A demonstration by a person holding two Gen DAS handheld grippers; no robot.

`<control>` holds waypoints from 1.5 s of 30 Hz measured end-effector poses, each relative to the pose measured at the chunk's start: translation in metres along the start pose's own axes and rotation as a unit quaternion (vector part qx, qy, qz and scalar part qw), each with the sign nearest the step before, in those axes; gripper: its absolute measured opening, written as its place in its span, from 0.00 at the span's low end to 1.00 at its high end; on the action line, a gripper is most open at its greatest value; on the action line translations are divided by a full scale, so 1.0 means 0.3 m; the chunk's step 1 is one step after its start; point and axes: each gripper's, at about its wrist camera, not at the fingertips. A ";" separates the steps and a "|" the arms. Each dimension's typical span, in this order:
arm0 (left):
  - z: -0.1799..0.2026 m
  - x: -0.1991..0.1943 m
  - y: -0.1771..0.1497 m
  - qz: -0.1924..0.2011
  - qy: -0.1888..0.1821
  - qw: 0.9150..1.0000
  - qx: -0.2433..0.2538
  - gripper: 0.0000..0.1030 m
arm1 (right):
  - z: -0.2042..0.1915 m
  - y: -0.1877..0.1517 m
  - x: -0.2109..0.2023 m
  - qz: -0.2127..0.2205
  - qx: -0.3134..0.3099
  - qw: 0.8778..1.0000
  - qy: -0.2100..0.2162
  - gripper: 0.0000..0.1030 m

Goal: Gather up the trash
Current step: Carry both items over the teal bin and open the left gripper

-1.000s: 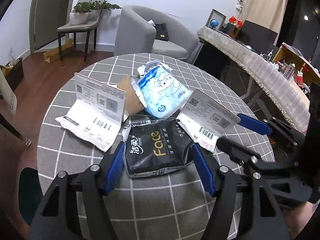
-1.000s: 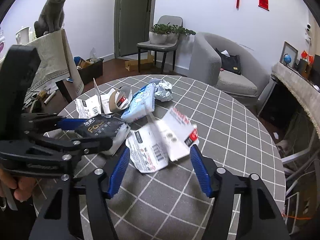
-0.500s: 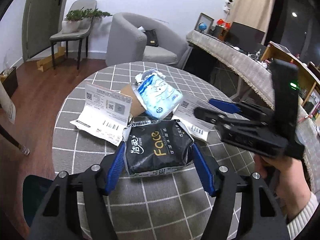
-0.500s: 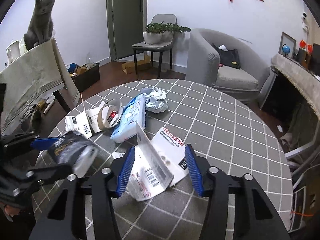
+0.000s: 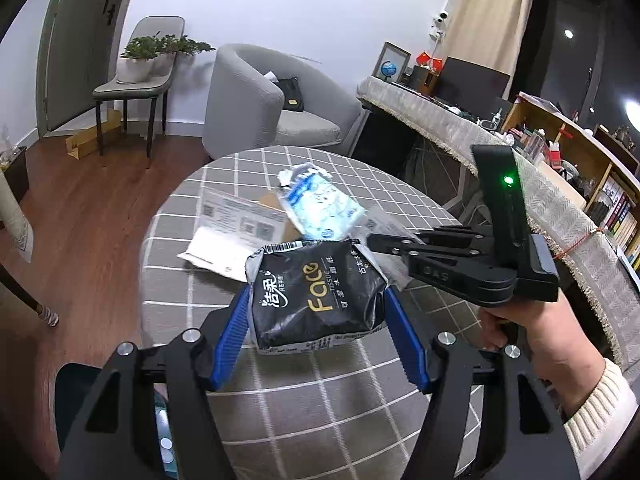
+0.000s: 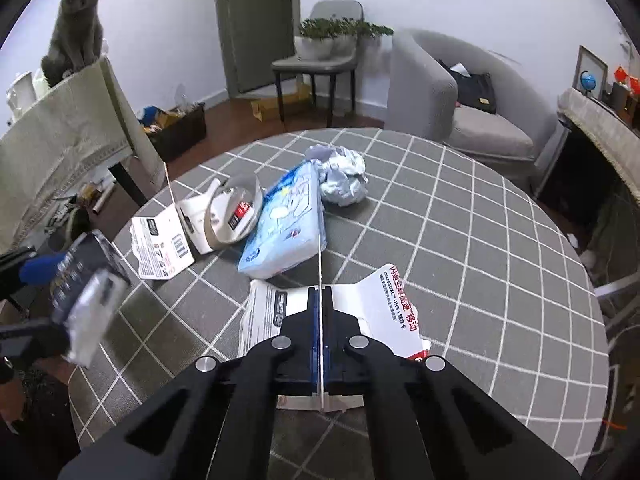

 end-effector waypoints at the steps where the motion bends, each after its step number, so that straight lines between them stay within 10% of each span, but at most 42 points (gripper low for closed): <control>1: -0.007 -0.008 0.000 0.001 0.001 1.000 -0.002 0.66 | -0.007 0.004 -0.011 -0.001 0.004 1.000 -0.009 0.01; 20: -0.230 -0.182 -0.001 0.019 0.052 0.998 -0.030 0.66 | -0.066 0.127 -0.128 0.054 0.007 0.983 -0.173 0.01; 45: -0.566 -0.303 -0.136 -0.030 0.157 0.985 -0.068 0.66 | -0.537 0.266 -0.012 0.099 -0.008 0.995 0.014 0.01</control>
Point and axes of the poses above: each gripper's, at about its wrist camera, not at the fingertips, and x roughly the way its jaws point, z to its right, y to its top, and after that the axes turned 12 degrees about z, right-handed
